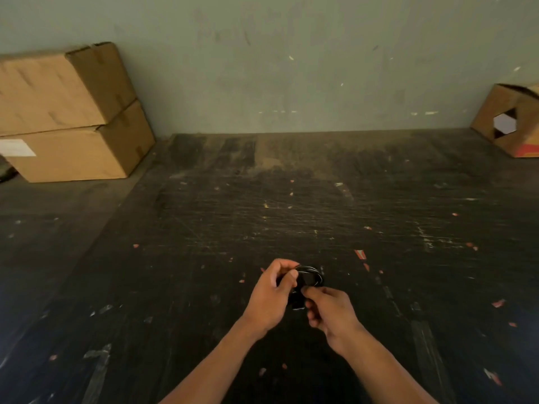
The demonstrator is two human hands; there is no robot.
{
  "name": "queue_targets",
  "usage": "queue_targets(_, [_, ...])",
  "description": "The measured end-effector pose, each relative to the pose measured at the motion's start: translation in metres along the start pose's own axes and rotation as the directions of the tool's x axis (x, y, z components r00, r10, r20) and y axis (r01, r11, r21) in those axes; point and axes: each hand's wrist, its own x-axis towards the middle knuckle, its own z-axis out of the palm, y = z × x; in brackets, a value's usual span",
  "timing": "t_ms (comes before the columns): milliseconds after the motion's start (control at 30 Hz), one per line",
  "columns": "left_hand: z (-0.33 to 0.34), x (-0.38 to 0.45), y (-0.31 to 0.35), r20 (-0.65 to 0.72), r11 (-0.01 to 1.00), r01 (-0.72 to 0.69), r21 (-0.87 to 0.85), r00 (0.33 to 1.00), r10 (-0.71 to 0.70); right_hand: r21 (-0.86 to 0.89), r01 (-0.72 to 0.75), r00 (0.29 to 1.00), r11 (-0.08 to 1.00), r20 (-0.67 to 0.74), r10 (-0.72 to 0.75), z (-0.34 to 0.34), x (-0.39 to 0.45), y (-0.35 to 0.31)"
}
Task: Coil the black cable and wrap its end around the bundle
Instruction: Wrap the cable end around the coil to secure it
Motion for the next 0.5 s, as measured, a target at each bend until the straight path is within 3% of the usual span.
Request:
queue_targets(233, [0.011,-0.01,0.001,-0.083,0.999,0.029,0.037,0.996,-0.026,0.283,0.012,1.0,0.959,0.02,-0.019,0.016,-0.007,0.001])
queue_targets(500, [0.016,-0.013,-0.001,-0.162,0.985,0.104,-0.14,0.979,-0.126,0.452,-0.045,0.991,0.891,0.132,-0.017,0.016,-0.01,0.005])
